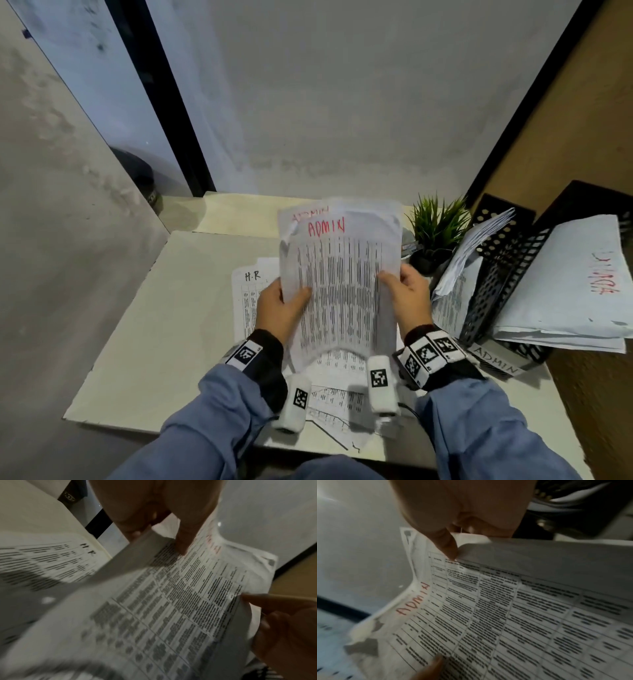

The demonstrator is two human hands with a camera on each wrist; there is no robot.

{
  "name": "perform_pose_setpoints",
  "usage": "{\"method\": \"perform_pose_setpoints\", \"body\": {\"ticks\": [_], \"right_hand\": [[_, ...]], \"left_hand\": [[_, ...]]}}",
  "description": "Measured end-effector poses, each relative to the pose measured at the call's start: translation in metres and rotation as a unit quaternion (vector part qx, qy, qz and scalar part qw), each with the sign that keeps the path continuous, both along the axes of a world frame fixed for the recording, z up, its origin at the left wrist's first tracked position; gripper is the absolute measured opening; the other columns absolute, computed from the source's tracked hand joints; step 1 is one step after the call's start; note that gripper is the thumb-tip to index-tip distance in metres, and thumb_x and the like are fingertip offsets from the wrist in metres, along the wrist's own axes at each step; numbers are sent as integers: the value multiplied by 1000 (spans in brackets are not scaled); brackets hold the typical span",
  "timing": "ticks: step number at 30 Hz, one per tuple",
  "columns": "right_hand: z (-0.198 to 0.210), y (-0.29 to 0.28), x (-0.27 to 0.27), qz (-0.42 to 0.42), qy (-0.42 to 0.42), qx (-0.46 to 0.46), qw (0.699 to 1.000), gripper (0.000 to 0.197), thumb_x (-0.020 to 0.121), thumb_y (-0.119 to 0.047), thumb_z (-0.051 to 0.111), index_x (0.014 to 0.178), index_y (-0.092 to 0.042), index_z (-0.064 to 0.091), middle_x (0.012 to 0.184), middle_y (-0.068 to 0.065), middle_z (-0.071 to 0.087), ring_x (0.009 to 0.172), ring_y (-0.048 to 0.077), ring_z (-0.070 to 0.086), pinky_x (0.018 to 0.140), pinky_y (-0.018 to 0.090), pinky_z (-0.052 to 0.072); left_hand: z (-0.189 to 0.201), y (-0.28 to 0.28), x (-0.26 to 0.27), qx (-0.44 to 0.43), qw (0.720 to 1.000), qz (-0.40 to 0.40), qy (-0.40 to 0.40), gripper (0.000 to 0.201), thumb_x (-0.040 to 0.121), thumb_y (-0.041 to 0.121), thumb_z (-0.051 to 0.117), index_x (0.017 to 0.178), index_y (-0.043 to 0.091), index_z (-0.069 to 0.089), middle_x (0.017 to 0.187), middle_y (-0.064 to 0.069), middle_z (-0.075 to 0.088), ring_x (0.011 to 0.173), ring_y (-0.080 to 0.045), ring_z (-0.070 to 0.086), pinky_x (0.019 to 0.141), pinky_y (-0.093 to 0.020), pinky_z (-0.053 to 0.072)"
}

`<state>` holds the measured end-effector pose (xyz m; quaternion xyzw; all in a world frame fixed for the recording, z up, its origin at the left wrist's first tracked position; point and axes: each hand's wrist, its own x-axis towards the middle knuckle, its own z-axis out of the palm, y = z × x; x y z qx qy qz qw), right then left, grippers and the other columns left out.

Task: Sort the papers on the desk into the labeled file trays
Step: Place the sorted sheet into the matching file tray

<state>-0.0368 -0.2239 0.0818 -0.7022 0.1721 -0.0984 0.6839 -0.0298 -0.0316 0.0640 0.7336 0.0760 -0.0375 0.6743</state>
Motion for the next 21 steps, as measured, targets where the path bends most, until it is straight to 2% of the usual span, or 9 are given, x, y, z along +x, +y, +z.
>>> {"method": "perform_pose_setpoints", "body": {"ticks": [2,4,7,9,12,14,16,18,21], "right_hand": [[21,2,-4,1,-68,-17,998,23,88,3,53,92,-16,65,86,-4,67,77,3,64,66,15,53],[23,2,-10,-12,-82,-31,996,22,85,6,56,83,-14,64,80,5,67,70,7,64,63,16,53],[-6,7,-19,-12,8,-52,999,8,83,5,57,84,12,59,87,36,61,85,45,60,73,53,55],[-28,9,-27,9,83,-62,995,13,84,2,55,82,13,59,86,37,61,81,50,60,77,61,49],[-26,2,-31,7,87,-69,994,22,87,-1,54,66,-6,56,64,13,56,62,24,54,69,45,52],[-6,-12,-30,-20,51,-69,996,25,87,-1,55,65,-13,52,64,1,52,58,14,52,65,29,49],[23,-34,-30,-58,8,-73,996,22,87,-2,57,71,-16,53,69,-4,55,61,6,54,65,17,50],[46,-70,-34,-96,-47,-101,989,16,87,-3,58,83,-19,60,81,0,63,73,7,60,74,19,52],[63,-135,-52,-243,-25,-206,948,22,85,-7,59,106,-12,64,99,12,67,92,20,63,84,28,50]], "left_hand": [[9,1,5,-18,999,12,-34,14,86,10,64,92,22,61,87,9,69,75,-2,68,59,-12,51],[12,2,5,-5,998,-3,-55,20,84,14,67,103,21,61,95,10,69,84,-1,67,67,-15,53],[-7,2,-4,62,997,-44,-7,14,87,21,64,101,22,60,95,7,68,84,-6,66,68,-17,51],[-21,1,-11,115,989,-78,48,18,88,28,61,96,11,61,90,-3,66,77,-17,64,63,-21,52],[-9,-7,-7,142,981,-121,50,31,92,29,56,78,1,56,64,-8,53,58,-18,52,54,-26,49],[21,-17,-1,175,973,-152,-16,36,94,24,53,66,2,52,55,-4,45,49,-16,42,47,-20,39],[53,-34,3,180,964,-173,-89,40,94,22,53,65,-5,53,57,-8,46,51,-16,44,50,-24,38],[83,-55,3,163,956,-199,-142,36,94,18,53,61,3,52,56,-4,46,51,-16,43,52,-24,36],[119,-97,-4,142,938,-217,-232,38,92,7,54,57,16,43,45,11,44,44,0,39,47,-12,28]]}}
